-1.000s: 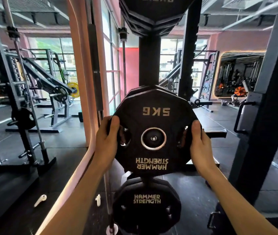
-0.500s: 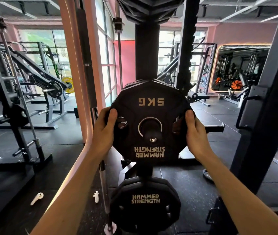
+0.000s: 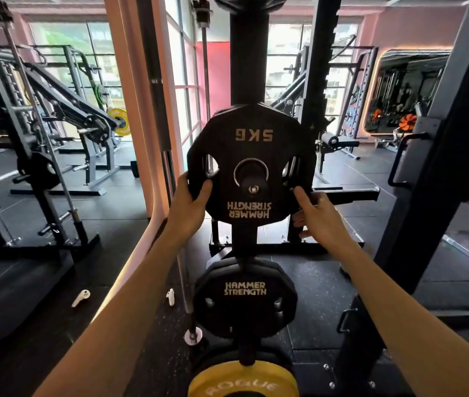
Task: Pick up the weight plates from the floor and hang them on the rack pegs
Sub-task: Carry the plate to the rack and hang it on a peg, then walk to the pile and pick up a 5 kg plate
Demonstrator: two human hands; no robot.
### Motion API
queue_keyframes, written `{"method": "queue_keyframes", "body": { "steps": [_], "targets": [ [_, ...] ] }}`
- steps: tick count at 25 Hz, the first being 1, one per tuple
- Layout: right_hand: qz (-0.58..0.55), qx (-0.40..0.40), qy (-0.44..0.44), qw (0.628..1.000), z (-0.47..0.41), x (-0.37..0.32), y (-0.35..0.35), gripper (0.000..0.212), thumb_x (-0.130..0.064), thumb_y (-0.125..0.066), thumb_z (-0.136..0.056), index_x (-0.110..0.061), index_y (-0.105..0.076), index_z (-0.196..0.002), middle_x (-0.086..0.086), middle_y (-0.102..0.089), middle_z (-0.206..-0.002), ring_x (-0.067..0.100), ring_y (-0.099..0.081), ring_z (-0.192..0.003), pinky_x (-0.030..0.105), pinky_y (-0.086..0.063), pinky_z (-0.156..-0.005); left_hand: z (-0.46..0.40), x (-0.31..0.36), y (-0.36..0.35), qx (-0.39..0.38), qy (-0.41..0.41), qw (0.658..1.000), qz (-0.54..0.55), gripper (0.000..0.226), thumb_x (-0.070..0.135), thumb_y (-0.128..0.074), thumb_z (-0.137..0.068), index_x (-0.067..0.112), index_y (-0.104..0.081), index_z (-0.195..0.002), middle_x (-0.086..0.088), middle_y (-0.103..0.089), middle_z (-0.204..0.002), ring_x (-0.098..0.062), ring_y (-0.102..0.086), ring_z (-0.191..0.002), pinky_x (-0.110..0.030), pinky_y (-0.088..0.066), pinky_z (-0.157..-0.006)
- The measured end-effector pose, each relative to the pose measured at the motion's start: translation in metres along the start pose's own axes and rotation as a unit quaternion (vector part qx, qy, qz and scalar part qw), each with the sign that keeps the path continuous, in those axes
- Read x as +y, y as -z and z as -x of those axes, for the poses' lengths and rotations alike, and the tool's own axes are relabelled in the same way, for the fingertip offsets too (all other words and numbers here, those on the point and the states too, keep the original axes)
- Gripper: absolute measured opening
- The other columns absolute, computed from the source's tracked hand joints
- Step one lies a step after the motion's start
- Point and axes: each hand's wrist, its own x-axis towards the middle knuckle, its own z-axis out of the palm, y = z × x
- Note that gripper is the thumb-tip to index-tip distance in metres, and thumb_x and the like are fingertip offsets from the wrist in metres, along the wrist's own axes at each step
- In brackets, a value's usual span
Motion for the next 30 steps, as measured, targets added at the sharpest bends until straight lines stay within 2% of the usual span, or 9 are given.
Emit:
{"method": "queue_keyframes", "body": {
  "steps": [2, 6, 9, 13, 16, 19, 21, 25, 30],
  "targets": [
    [0.030, -0.033, -0.032, 0.998, 0.023, 0.023, 0.001, 0.043, -0.060, -0.050, -0.090, -0.018, -0.055, -0.098, 0.006, -0.068, -0.088, 0.021, -0.067, -0.078, 0.038, -0.056, -0.063, 0.031, -0.022, 0.000, -0.011, 0.051, 0.998, -0.043, 0.049, 0.033, -0.051, -0.100, 0.026, -0.034, -0.145, 0.001, -0.060, -0.111, -0.020, -0.061, -0.104, -0.034, -0.049, -0.090],
    [0.110, -0.102, -0.068, 0.986, 0.076, 0.093, 0.002, 0.038, -0.054, -0.054, -0.090, -0.017, -0.060, -0.094, 0.003, -0.068, -0.087, 0.022, -0.066, -0.082, 0.043, -0.054, -0.073, 0.115, -0.058, -0.001, -0.070, 0.136, 0.978, -0.146, 0.025, 0.032, -0.053, -0.099, 0.018, -0.061, -0.119, 0.004, -0.063, -0.097, -0.014, -0.059, -0.093, -0.017, -0.042, -0.072],
    [0.161, -0.156, -0.098, 0.970, 0.132, 0.149, 0.003, 0.030, -0.046, -0.055, -0.093, -0.017, -0.060, -0.090, -0.002, -0.061, -0.083, 0.019, -0.058, -0.083, 0.032, -0.043, -0.065, 0.191, -0.092, 0.000, -0.138, 0.206, 0.949, -0.196, 0.018, 0.029, -0.056, -0.098, 0.017, -0.065, -0.108, 0.004, -0.066, -0.093, -0.013, -0.059, -0.093, -0.020, -0.039, -0.073],
    [0.178, -0.189, -0.198, 0.945, 0.218, 0.212, 0.005, 0.027, -0.046, -0.055, -0.093, -0.022, -0.055, -0.082, 0.001, -0.061, -0.087, 0.017, -0.056, -0.079, 0.028, -0.039, -0.059, 0.290, -0.141, 0.007, -0.230, 0.317, 0.886, -0.247, 0.028, 0.035, -0.054, -0.098, 0.016, -0.063, -0.116, -0.004, -0.066, -0.109, -0.016, -0.061, -0.096, -0.024, -0.043, -0.071],
    [0.159, -0.197, -0.291, 0.922, 0.295, 0.250, 0.011, 0.028, -0.047, -0.049, -0.096, -0.019, -0.055, -0.095, 0.002, -0.060, -0.094, 0.013, -0.055, -0.077, 0.028, -0.042, -0.061, 0.368, -0.166, 0.010, -0.305, 0.399, 0.828, -0.248, 0.030, 0.039, -0.051, -0.099, 0.018, -0.059, -0.120, -0.001, -0.062, -0.102, -0.014, -0.058, -0.087, -0.025, -0.046, -0.067],
    [0.158, -0.176, -0.402, 0.884, 0.383, 0.284, 0.015, 0.039, -0.049, -0.050, -0.095, -0.014, -0.056, -0.112, 0.003, -0.061, -0.109, 0.018, -0.058, -0.094, 0.030, -0.046, -0.074, 0.446, -0.190, 0.012, -0.375, 0.455, 0.764, -0.262, 0.032, 0.039, -0.051, -0.099, 0.016, -0.060, -0.120, 0.000, -0.062, -0.094, -0.012, -0.059, -0.081, -0.027, -0.049, -0.071],
    [0.154, -0.154, -0.474, 0.853, 0.450, 0.303, 0.018, 0.041, -0.048, -0.050, -0.096, -0.012, -0.057, -0.115, 0.006, -0.061, -0.114, 0.021, -0.058, -0.100, 0.033, -0.046, -0.081, 0.495, -0.201, 0.016, -0.426, 0.456, 0.728, -0.284, 0.034, 0.039, -0.051, -0.099, 0.014, -0.060, -0.120, 0.000, -0.062, -0.093, -0.013, -0.059, -0.081, -0.028, -0.050, -0.075],
    [0.148, -0.110, -0.578, 0.795, 0.591, 0.315, 0.036, 0.031, -0.039, -0.053, -0.097, -0.010, -0.061, -0.105, 0.008, -0.064, -0.104, 0.022, -0.058, -0.091, 0.031, -0.042, -0.074, 0.579, -0.209, 0.028, -0.559, 0.437, 0.630, -0.315, 0.037, 0.036, -0.051, -0.099, 0.011, -0.058, -0.125, -0.008, -0.065, -0.112, -0.022, -0.063, -0.101, -0.032, -0.049, -0.086],
    [0.087, 0.033, -0.652, 0.752, 0.716, 0.313, 0.079, 0.025, -0.035, -0.056, -0.095, -0.013, -0.059, -0.084, 0.008, -0.062, -0.089, 0.022, -0.056, -0.079, 0.030, -0.039, -0.064, 0.628, -0.195, 0.008, -0.713, 0.278, 0.514, -0.387, 0.038, 0.033, -0.048, -0.101, 0.008, -0.057, -0.128, -0.011, -0.060, -0.130, -0.026, -0.057, -0.118, -0.031, -0.044, -0.095]
  ]
}}
